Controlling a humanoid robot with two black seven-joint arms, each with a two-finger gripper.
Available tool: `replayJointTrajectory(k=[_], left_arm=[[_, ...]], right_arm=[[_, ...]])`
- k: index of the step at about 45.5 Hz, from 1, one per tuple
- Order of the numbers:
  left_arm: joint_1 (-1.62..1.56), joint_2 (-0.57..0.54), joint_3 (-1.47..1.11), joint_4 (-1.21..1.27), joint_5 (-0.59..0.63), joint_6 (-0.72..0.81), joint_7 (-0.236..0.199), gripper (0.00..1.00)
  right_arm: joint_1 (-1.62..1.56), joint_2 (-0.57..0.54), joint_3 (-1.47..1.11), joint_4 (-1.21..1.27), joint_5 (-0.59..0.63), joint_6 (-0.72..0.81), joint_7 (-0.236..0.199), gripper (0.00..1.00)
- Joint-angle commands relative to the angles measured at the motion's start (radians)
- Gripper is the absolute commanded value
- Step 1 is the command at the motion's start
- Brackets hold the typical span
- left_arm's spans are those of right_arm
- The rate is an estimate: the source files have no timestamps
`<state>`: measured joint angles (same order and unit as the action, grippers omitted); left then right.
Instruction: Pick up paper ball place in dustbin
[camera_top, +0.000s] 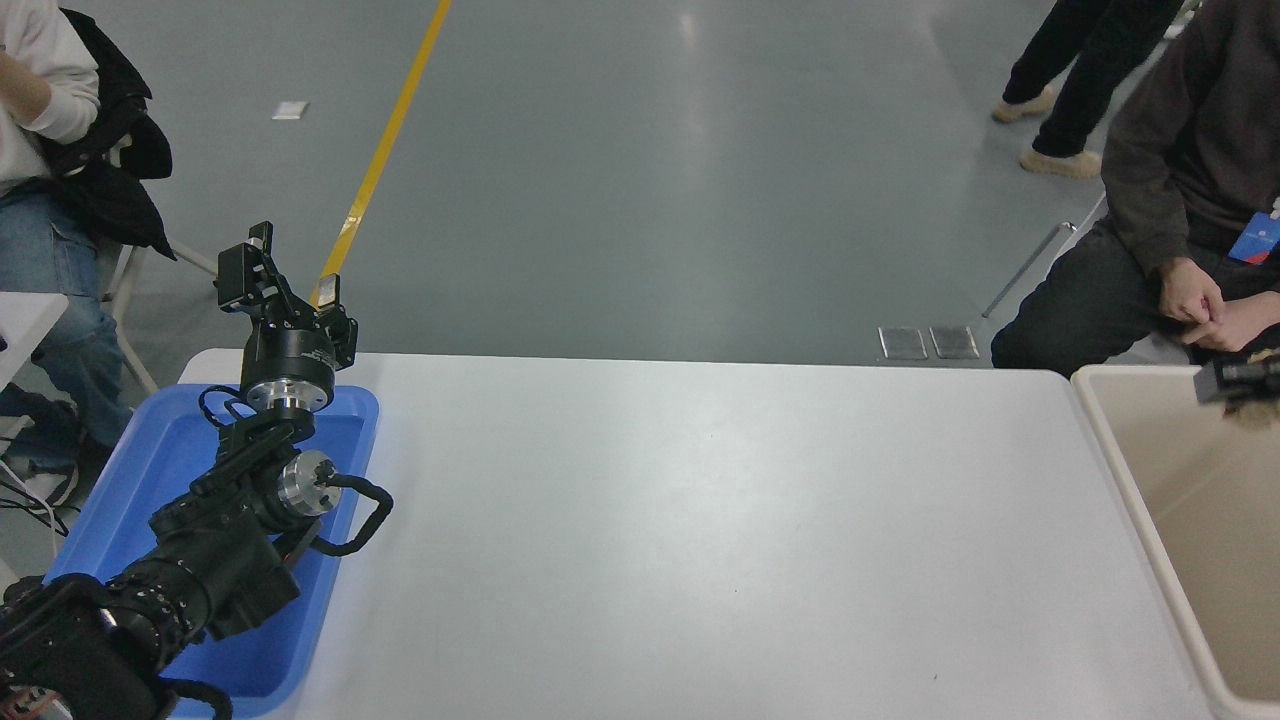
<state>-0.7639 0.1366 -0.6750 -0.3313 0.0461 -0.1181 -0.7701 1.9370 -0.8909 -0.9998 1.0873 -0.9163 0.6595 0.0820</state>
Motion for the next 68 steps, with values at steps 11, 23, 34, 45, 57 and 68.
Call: replayJointTrajectory(k=[11,23,34,45,57,68], left_arm=[[0.000,0.000,0.000,0.000,0.000,0.000,0.000,1.00],[0.000,0.000,0.000,0.000,0.000,0.000,0.000,1.00],[0.000,0.000,0.000,0.000,0.000,0.000,0.000,1.00],[0.000,0.000,0.000,0.000,0.000,0.000,0.000,1.00],[0.000,0.000,0.000,0.000,0.000,0.000,0.000,1.00],[0.000,0.001,0.000,0.000,0.000,0.000,0.000,1.00]], right_arm=[[0.220,0.024,-0.108,0.043,-0.007,0.117,-0.004,0.00],[0.166,0.015,-0.118,0.022,-0.055,0.108,-0.013,0.00],[-0.021,-0.025,-0.105,-0.128,-0.167,0.013,-0.004,0.00],[-0.340,-0.026,-0.022,-0.270,-0.158,-0.201,-0.001,0.00],[-0.756,0.015,0.306,-0.426,-0.154,-0.365,-0.002,0.00],[-1.084,0.177,0.513,-0.647,-0.142,-0.564,-0.002,0.00]])
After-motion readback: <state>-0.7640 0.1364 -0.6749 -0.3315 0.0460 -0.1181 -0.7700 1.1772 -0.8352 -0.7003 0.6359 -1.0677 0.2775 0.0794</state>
